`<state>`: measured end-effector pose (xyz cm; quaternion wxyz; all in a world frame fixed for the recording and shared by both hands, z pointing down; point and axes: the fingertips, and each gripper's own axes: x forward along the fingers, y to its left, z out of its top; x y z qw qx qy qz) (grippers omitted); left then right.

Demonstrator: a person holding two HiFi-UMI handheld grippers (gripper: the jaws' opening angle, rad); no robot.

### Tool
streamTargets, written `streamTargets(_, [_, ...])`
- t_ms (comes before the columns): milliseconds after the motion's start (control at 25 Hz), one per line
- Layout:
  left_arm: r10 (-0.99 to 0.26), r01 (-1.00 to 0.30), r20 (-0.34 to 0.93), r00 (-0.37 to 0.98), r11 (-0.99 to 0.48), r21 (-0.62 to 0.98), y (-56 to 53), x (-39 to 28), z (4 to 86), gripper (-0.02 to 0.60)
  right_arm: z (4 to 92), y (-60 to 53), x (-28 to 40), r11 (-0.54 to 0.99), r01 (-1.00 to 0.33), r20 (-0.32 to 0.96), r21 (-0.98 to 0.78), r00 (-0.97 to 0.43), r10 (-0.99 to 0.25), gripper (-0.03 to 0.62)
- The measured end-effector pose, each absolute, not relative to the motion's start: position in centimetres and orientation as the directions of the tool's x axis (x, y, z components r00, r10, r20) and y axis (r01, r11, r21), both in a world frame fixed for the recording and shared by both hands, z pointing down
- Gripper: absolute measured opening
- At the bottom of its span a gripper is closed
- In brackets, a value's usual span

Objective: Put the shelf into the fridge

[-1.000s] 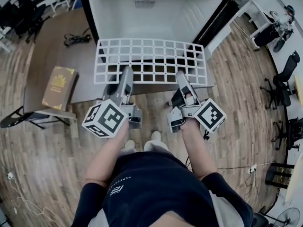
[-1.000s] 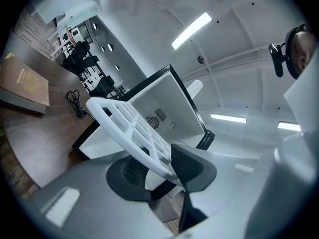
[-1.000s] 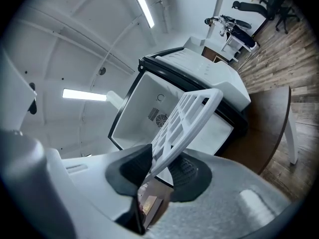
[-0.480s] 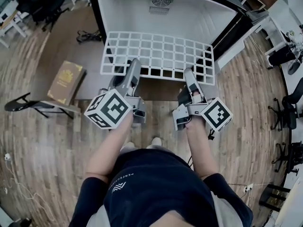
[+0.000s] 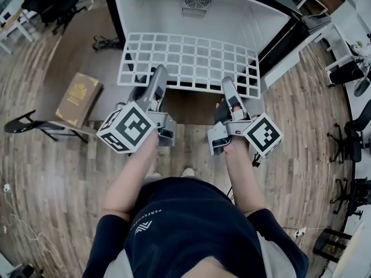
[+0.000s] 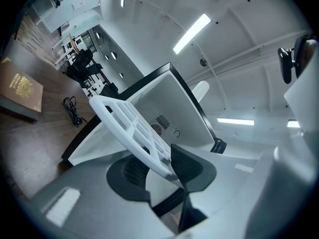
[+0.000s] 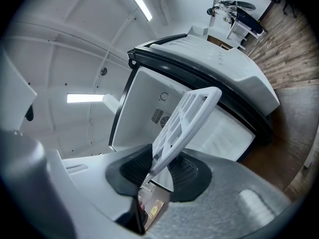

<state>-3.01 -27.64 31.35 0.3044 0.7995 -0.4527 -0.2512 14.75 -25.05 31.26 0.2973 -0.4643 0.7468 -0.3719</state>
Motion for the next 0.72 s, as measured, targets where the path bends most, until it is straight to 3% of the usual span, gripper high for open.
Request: streamTargets(720, [-0.886,-0.542,-0.112,0.45,-0.371,0.754,-27.63,-3.08,30.94,0.13,30.73,-25.14,14.78,0.289,-0.455,-0.095,-0.842,-0.402,-0.911,0.091])
